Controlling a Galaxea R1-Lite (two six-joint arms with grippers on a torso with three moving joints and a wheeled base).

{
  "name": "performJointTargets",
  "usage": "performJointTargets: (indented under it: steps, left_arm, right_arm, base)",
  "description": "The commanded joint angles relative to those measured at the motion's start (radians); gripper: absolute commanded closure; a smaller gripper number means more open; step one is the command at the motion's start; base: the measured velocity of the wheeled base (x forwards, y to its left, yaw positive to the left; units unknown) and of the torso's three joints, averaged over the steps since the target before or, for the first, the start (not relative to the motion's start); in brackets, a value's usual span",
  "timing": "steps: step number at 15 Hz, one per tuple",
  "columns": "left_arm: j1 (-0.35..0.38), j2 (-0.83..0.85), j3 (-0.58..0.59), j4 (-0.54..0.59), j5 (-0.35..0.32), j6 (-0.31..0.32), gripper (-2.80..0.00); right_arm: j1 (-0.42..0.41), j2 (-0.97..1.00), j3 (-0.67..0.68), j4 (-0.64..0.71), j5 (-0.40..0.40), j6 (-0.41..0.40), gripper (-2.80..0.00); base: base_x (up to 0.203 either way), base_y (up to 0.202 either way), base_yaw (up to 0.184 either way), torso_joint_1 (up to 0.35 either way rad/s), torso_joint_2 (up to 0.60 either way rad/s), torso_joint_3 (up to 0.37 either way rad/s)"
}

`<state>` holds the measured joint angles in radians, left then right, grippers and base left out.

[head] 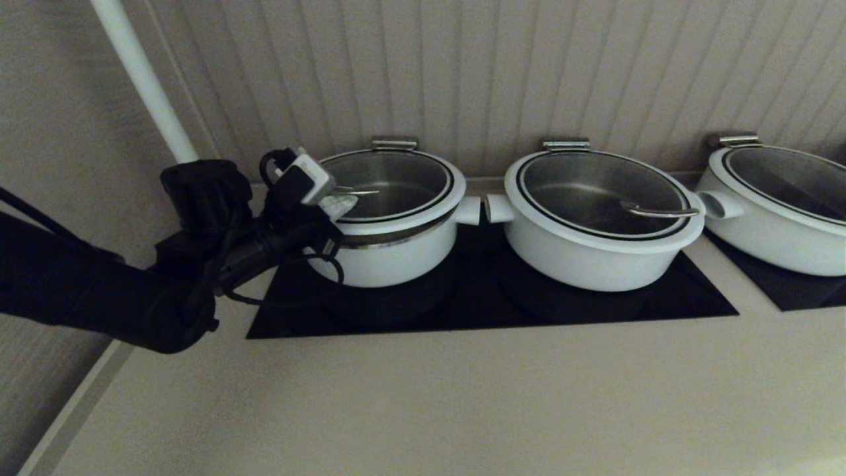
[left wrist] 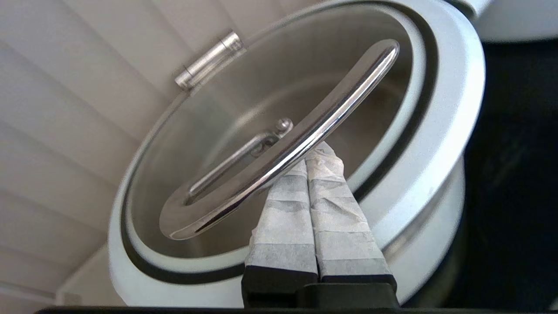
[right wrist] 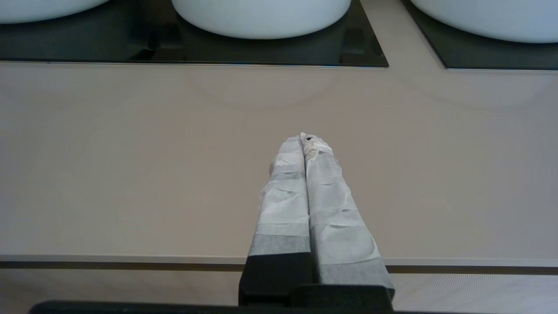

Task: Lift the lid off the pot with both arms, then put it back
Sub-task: Open the food pot lid a small opening with the left arm

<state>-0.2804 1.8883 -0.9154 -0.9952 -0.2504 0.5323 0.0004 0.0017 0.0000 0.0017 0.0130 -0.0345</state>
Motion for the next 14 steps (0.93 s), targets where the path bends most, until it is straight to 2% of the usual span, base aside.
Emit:
performJointTargets:
  steps: [1,14]
  left_arm:
    - [0.000,-0.007,-0.031,-0.003,-0.001,0.003,0.00]
    - [0.001,-0.015,-0.073,0.000,0.000,0.014,0.00]
  right_arm:
    - [0.001,0.001,0.000,0.000,0.001,-0.001,0.00]
    - [0.000,0.001,0.000,0.000,0.001,-0.001,0.00]
  base:
    - [0.000,0.000,0.000,0.000,0.00,0.000]
    - [0.000,0.000,0.000,0.000,0.00,0.000]
